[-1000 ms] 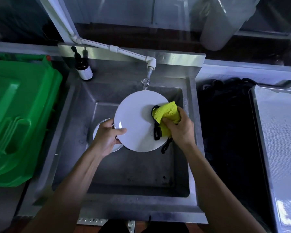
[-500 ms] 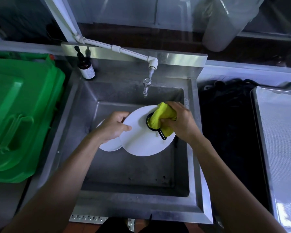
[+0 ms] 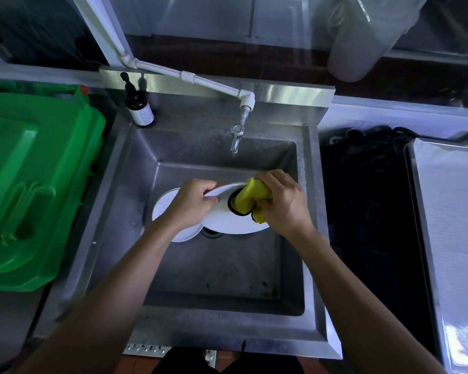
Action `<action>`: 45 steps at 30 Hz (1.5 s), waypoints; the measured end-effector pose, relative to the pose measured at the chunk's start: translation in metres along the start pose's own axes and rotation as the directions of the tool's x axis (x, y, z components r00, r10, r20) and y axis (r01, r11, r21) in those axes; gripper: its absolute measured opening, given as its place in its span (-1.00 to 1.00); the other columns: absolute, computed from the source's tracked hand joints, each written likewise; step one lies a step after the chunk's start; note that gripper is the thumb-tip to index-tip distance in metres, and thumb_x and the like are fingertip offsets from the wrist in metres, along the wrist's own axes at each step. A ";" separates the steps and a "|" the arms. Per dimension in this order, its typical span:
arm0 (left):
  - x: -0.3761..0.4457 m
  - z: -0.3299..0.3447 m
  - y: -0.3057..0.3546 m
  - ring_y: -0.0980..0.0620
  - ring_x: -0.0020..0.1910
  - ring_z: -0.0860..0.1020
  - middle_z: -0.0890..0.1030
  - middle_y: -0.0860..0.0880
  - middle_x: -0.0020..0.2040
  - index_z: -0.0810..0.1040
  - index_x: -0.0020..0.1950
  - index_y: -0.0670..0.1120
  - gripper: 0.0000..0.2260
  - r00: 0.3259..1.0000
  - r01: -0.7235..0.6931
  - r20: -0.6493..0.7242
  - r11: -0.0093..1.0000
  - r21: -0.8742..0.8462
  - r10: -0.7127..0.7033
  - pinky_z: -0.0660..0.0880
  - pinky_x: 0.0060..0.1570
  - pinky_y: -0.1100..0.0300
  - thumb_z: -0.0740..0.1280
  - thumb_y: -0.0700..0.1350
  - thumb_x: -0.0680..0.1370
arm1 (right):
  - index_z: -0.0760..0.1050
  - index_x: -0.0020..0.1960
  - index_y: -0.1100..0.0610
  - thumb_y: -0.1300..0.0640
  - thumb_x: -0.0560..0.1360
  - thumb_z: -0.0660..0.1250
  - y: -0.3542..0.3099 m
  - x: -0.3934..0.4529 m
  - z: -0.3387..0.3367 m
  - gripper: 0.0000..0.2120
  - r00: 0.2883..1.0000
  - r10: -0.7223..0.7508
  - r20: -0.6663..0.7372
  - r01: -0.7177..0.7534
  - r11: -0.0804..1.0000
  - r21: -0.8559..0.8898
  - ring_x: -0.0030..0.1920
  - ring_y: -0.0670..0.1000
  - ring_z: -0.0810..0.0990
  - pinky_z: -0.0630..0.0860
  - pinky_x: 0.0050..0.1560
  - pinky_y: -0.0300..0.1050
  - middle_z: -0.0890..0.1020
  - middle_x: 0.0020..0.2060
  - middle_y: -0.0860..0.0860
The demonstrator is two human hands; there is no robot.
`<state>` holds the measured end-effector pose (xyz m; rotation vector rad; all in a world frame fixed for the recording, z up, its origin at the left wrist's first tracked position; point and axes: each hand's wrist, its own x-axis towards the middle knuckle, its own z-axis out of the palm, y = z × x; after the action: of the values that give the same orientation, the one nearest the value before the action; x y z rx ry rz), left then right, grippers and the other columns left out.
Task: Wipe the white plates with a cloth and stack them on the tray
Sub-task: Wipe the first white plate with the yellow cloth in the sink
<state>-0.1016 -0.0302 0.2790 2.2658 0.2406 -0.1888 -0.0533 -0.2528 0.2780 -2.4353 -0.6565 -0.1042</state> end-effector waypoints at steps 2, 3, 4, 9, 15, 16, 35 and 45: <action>-0.005 0.003 -0.006 0.27 -0.43 0.38 0.51 0.18 -0.42 0.55 -0.31 0.14 -0.67 0.999 0.016 -0.039 0.987 -0.160 -0.023 0.24 -0.43 0.39 0.38 -0.28 0.52 | 0.56 0.15 0.02 0.25 0.24 0.35 -0.002 -0.001 0.001 -0.51 0.996 -0.034 -0.077 0.034 0.999 -0.001 0.00 0.19 0.57 0.55 -0.05 0.12 0.60 0.04 0.03; -0.008 0.004 -0.008 0.30 -0.35 0.47 0.62 0.21 -0.33 0.63 -0.22 0.23 -0.62 0.998 0.024 -0.054 0.967 -0.255 -0.039 0.29 -0.36 0.41 0.36 -0.29 0.52 | 0.57 0.14 0.02 0.24 0.23 0.34 -0.002 -0.002 0.002 -0.52 0.992 -0.052 -0.117 0.052 0.999 -0.010 -0.03 0.18 0.57 0.55 -0.08 0.12 0.60 0.02 0.03; -0.012 0.005 -0.010 0.31 -0.27 0.53 0.67 0.22 -0.24 0.67 -0.12 0.26 -0.58 0.995 0.044 -0.070 0.941 -0.336 -0.071 0.35 -0.30 0.43 0.33 -0.31 0.51 | 0.58 0.13 0.03 0.24 0.23 0.34 -0.002 -0.003 0.004 -0.54 0.986 -0.065 -0.151 0.063 0.998 -0.018 -0.05 0.16 0.56 0.54 -0.11 0.13 0.60 0.01 0.02; -0.030 0.011 -0.024 0.08 0.07 0.66 0.72 0.07 0.06 0.68 0.08 0.04 -0.86 0.841 0.329 -0.098 0.646 -0.688 -0.532 0.55 0.10 0.08 0.35 -0.07 0.59 | 0.61 0.11 0.12 0.33 0.33 0.43 0.006 -0.012 0.013 -0.63 0.954 -0.089 -0.287 0.080 0.996 -0.042 -0.07 0.16 0.55 0.49 -0.11 0.15 0.61 0.04 0.04; -0.025 0.010 -0.012 -0.17 0.02 0.72 0.73 -0.12 0.09 0.56 0.20 -0.14 -0.32 0.719 0.607 0.437 0.181 -0.774 -0.541 0.54 -0.08 0.02 0.18 0.45 0.52 | 0.60 0.13 0.16 0.39 0.27 0.50 0.000 -0.016 0.023 -0.55 0.928 -0.197 -0.317 0.181 0.980 -0.082 -0.08 0.19 0.54 0.43 -0.12 0.13 0.62 0.08 0.08; -0.021 0.009 -0.007 -0.16 -0.02 0.73 0.73 -0.13 0.07 0.56 0.18 -0.15 -0.34 0.709 0.608 0.434 0.171 -0.775 -0.557 0.51 -0.15 0.07 0.21 0.44 0.52 | 0.59 0.14 0.15 0.40 0.24 0.51 -0.003 -0.017 0.024 -0.51 0.925 -0.224 -0.306 0.204 0.974 -0.096 -0.09 0.20 0.55 0.42 -0.11 0.12 0.63 0.07 0.09; -0.010 0.022 -0.014 -0.15 0.14 0.66 0.66 -0.22 0.22 0.55 0.29 -0.24 -0.76 0.768 0.292 0.262 -0.044 -0.955 -0.584 0.65 -0.04 -0.10 0.30 -0.29 0.63 | 0.45 0.42 0.14 0.44 0.33 0.40 0.001 -0.043 0.033 -0.33 0.977 -0.163 0.136 0.156 0.986 0.059 0.35 0.19 0.42 0.41 0.33 0.17 0.44 0.40 0.13; -0.019 0.036 -0.004 -0.24 0.29 0.58 0.62 -0.24 0.28 0.51 0.40 -0.20 -0.68 0.788 0.296 0.256 -0.019 -0.955 -0.559 0.59 0.07 -0.08 0.28 -0.21 0.64 | 0.41 0.46 0.10 0.33 0.43 0.33 -0.026 -0.028 0.026 -0.39 0.972 0.103 0.210 -0.179 0.906 0.384 0.44 0.05 0.37 0.37 0.43 0.08 0.42 0.42 0.03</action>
<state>-0.1225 -0.0568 0.2569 0.7116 0.9224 -0.0558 -0.0922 -0.2313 0.2647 -2.0957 -0.5168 0.2946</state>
